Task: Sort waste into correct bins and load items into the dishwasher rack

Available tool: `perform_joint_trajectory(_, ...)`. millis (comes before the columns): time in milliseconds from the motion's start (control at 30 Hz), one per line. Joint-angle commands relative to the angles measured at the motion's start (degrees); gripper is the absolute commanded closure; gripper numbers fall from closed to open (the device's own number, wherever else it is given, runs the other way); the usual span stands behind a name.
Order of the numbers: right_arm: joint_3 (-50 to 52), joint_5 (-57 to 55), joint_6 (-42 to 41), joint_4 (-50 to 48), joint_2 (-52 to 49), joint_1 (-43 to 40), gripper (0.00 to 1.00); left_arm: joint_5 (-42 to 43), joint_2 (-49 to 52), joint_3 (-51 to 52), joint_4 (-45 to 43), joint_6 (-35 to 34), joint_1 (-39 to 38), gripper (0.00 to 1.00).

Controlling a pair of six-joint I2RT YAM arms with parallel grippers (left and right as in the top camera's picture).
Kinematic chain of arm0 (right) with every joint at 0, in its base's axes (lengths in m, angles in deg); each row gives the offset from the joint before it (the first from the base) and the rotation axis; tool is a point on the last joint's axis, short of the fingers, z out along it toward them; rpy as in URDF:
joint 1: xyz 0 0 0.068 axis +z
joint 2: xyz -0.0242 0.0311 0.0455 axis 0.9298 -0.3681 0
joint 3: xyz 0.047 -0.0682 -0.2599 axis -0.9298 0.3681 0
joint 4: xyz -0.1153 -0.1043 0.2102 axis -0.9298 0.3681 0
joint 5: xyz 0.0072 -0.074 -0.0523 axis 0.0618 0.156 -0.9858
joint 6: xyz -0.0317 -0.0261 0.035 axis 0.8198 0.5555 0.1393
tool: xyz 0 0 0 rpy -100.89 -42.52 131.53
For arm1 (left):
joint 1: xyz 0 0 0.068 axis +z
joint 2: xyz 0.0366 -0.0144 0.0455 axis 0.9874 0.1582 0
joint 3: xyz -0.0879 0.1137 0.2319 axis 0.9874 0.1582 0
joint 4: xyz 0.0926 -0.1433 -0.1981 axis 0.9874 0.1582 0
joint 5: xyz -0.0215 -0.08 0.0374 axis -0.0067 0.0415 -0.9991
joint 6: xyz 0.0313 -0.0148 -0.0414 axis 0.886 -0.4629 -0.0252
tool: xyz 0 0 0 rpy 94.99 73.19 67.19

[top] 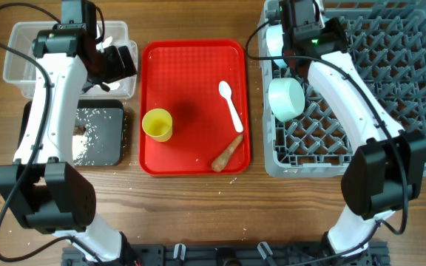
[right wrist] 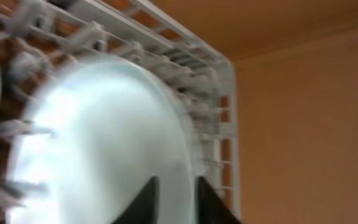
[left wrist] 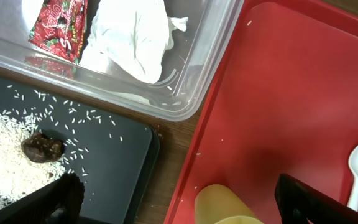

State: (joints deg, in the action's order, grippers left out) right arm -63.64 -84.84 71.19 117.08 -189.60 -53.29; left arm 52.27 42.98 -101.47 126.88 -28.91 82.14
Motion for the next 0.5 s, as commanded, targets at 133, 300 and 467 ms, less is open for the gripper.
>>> perform_joint_trajectory(133, -0.24, 4.52, -2.62, -1.95, 0.46, -0.2, 0.0, -0.13, -1.25, -0.85, -0.15, 0.13, 0.17, 0.0)
perform_joint_trajectory(300, -2.6, 14.43, -8.35, -2.82, 10.58, -0.17, 0.0, 0.39, -1.25, -0.85, -0.15, -0.09, 0.17, 0.0)
perform_joint_trajectory(467, -2.58, 57.27, -8.76, 4.33, 20.52, -0.17, 0.0, 9.18, -1.25, -0.85, 0.98, -0.33, 0.15, 0.0)
